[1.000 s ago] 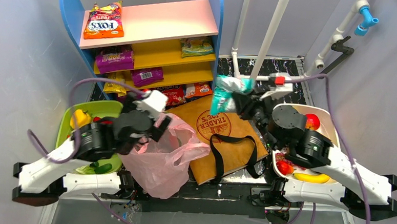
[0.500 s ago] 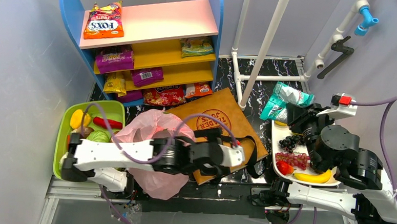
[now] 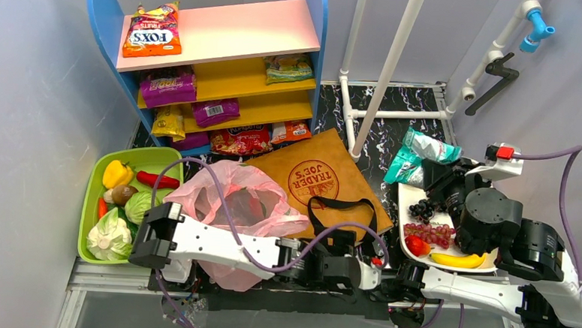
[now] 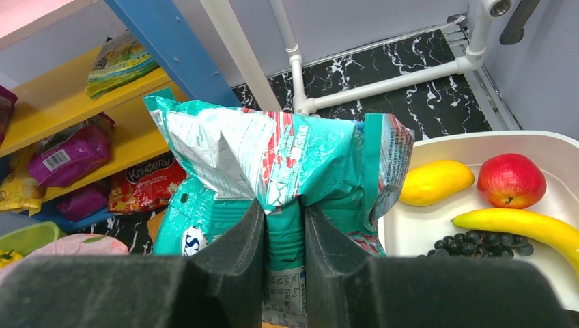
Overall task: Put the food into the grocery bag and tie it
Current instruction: Adjust the grocery bag at the center of the board.
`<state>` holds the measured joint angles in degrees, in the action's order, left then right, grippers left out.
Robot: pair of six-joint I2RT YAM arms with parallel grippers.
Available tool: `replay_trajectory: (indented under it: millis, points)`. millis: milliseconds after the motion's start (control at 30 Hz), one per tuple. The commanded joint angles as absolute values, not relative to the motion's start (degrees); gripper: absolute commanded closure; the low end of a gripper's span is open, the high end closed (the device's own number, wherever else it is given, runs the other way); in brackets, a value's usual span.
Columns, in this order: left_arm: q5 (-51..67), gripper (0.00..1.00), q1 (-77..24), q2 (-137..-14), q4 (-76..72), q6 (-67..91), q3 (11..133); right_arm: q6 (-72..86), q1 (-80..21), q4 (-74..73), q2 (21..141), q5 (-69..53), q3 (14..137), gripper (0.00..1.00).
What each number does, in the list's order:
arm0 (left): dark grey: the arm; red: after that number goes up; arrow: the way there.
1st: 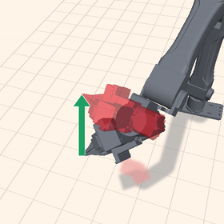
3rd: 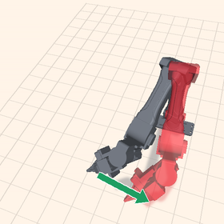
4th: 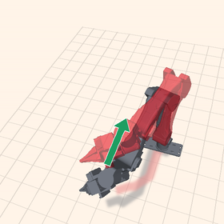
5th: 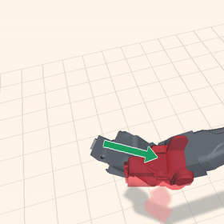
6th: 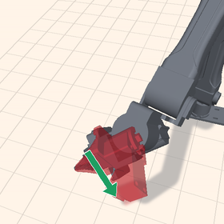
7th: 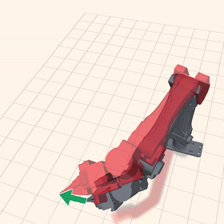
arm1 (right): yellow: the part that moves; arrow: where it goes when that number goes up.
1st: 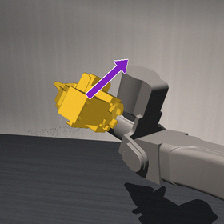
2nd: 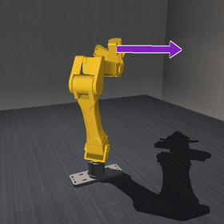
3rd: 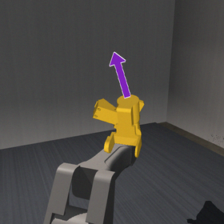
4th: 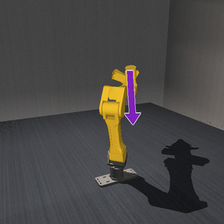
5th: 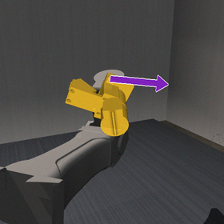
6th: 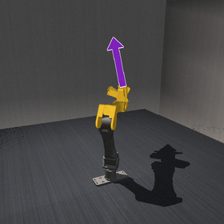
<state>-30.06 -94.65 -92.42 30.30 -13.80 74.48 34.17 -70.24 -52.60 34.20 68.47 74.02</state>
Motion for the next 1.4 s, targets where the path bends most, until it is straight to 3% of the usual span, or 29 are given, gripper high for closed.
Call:
replay_trajectory:
  millis: [0,567,733,867,1067,1367]
  points:
    - [-34.2,0.02,-96.7,-95.9,30.1,-12.0,75.4,35.7,-70.3,-50.7,33.2,69.8,73.5,0.99]
    - [-55.6,0.05,-96.3,-110.0,33.1,-9.1,77.3,37.2,-70.4,-51.8,31.6,68.7,72.4,0.99]
    - [-58.4,0.28,-95.0,-109.2,33.2,-7.1,76.8,37.2,-70.3,-51.6,32.0,68.4,72.1,0.99]
    - [-54.8,0.6,-92.5,-108.2,35.5,-3.8,76.6,37.2,-70.3,-52.1,31.9,68.0,72.4,0.99]
    - [-47.7,1.0,-88.7,-104.6,34.7,-2.6,77.0,35.5,-70.4,-52.7,32.2,66.3,73.8,0.99]
    - [-34.3,1.0,-79.2,-93.4,32.9,6.3,79.3,24.1,-70.3,-49.8,33.8,55.5,78.8,0.99]
